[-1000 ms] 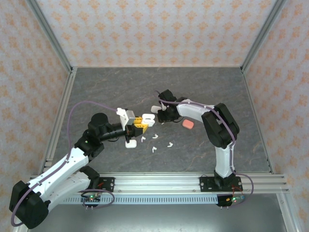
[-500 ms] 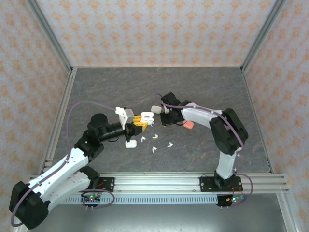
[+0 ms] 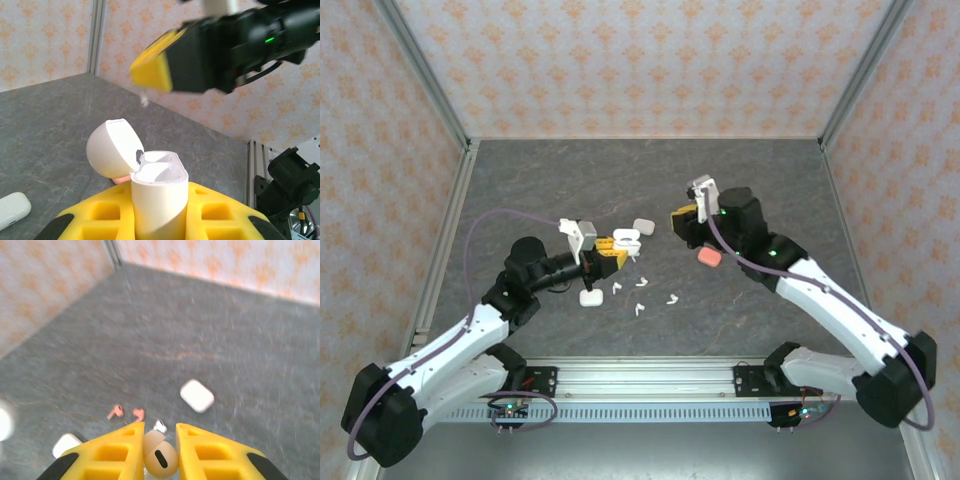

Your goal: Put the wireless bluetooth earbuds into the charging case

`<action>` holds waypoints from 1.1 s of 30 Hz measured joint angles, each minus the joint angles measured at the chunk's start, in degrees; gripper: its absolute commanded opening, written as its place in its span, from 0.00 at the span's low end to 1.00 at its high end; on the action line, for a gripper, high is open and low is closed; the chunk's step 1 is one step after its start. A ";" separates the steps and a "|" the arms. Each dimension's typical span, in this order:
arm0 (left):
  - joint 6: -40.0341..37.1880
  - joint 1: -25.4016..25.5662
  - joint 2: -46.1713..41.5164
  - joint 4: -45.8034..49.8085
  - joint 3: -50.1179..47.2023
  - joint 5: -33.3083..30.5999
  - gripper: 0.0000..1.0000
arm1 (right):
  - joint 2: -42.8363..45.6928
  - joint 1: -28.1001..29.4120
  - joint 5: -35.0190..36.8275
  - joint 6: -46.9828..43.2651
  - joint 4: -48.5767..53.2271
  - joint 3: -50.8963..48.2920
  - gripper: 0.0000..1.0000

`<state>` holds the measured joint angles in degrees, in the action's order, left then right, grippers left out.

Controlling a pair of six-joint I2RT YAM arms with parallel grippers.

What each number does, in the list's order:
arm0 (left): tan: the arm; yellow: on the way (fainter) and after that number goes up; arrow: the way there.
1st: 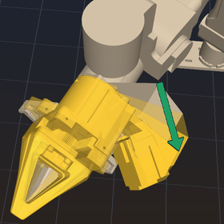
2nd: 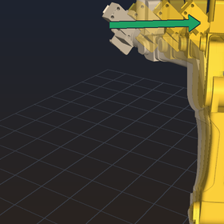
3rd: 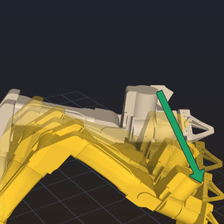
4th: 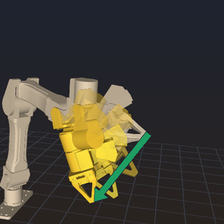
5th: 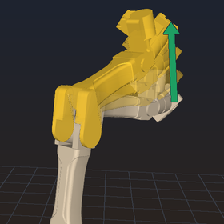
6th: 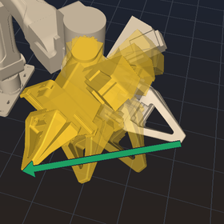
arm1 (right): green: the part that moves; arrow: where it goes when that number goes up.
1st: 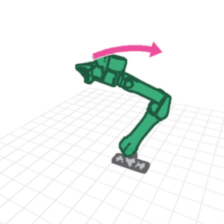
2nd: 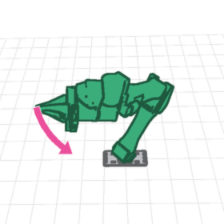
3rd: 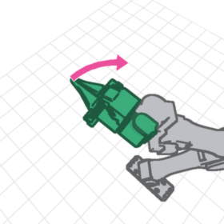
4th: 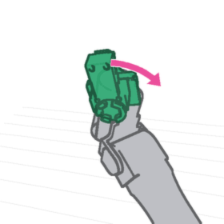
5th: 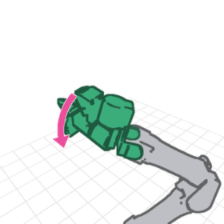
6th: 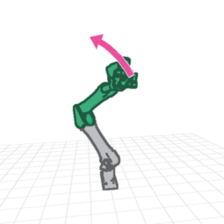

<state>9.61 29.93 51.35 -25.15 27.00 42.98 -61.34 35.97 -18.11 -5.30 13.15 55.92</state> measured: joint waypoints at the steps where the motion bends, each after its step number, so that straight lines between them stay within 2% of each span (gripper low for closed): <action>1: 0.44 0.24 0.66 -0.24 0.11 0.04 0.00 | 1.79 0.07 -0.76 -0.76 -0.52 -0.02 0.20; 6: 1.81 2.08 3.48 -0.98 1.36 0.02 0.00 | 5.79 2.25 -2.97 -3.69 -2.78 -0.02 0.20; 15: 2.60 4.22 5.92 -3.02 3.28 0.00 0.00 | 4.70 8.02 -2.71 -8.57 -3.28 -0.17 0.20; 33: 2.58 4.22 5.92 -3.02 3.30 -0.02 0.00 | 1.57 8.90 -2.73 -10.67 -3.30 -0.22 0.20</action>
<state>12.19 34.15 57.28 -28.16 30.30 42.96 -59.77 44.86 -20.84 -15.97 9.85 55.70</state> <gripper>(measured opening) 0.193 0.198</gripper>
